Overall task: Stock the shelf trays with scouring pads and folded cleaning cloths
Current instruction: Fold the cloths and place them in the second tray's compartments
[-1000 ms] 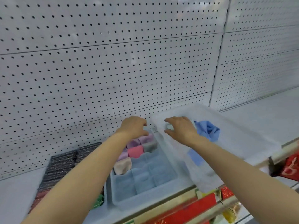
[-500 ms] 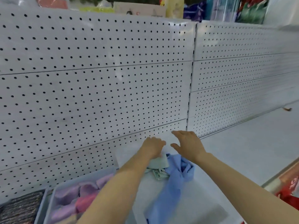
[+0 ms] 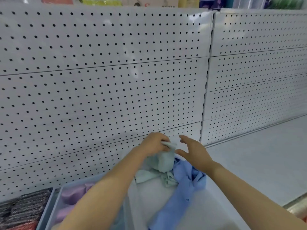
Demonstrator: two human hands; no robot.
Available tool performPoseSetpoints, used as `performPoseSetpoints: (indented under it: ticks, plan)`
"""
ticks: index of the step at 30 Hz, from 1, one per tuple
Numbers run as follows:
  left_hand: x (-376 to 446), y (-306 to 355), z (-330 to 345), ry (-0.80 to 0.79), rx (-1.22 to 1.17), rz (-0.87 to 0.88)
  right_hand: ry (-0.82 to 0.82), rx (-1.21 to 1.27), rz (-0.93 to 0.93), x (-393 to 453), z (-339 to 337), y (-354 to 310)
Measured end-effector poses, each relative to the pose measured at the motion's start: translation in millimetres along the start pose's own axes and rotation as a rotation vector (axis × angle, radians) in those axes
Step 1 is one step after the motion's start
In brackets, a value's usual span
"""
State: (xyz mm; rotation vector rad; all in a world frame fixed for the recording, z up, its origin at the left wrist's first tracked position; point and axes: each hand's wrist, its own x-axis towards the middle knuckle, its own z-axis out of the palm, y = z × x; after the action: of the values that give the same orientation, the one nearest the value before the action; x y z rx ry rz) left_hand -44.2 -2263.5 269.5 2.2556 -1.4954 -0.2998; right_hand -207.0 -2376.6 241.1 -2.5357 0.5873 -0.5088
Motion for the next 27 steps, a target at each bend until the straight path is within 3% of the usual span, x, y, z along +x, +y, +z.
performPoseSetpoints:
  ticks: [6,12,20,24,27]
  plan:
    - [-61,15,-75,0.126,-0.409,-0.006,0.046,0.459,0.006,-2,-3,-72]
    - [-129,8,-108,0.226,-0.662,-0.099,-0.042,0.929,0.023,-30,2,-135]
    - [-220,-2,-86,0.279,-0.879,-0.105,0.075,1.150,0.117,-70,23,-199]
    - [-252,-6,-80,0.379,-0.796,-0.078,0.108,1.104,0.172,-92,36,-215]
    - [-267,-10,-80,0.381,-0.707,-0.101,0.055,1.067,0.089,-104,39,-224]
